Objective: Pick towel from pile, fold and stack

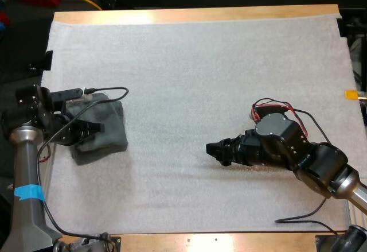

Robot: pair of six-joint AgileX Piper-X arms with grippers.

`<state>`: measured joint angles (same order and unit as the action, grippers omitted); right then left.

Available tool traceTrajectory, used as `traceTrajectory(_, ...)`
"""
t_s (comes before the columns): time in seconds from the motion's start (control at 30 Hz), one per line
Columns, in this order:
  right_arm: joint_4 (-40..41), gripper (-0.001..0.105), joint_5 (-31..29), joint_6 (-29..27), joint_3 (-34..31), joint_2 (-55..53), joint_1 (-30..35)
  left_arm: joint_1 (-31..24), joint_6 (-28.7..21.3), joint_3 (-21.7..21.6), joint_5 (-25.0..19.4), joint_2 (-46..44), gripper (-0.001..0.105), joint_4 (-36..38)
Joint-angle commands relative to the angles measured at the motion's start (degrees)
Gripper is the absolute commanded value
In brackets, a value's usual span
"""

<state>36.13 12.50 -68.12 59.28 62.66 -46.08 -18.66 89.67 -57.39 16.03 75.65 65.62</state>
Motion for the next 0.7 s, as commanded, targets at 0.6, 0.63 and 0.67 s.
traceTrajectory(0.6,-0.01,0.070,0.71,-1.08,-0.11,-0.27,0.07,-0.02,4.91,-0.85,-19.13,2.83,0.060,0.69)
traceTrajectory(0.63,-0.01,0.070,0.71,-1.08,-0.11,-0.27,0.07,-0.02,4.99,-1.13,-20.73,2.24,0.060,0.69)
traceTrajectory(0.67,-0.01,0.070,0.71,-1.08,-0.11,-0.27,0.07,-0.02,5.09,-1.48,-21.40,1.53,0.060,0.69)
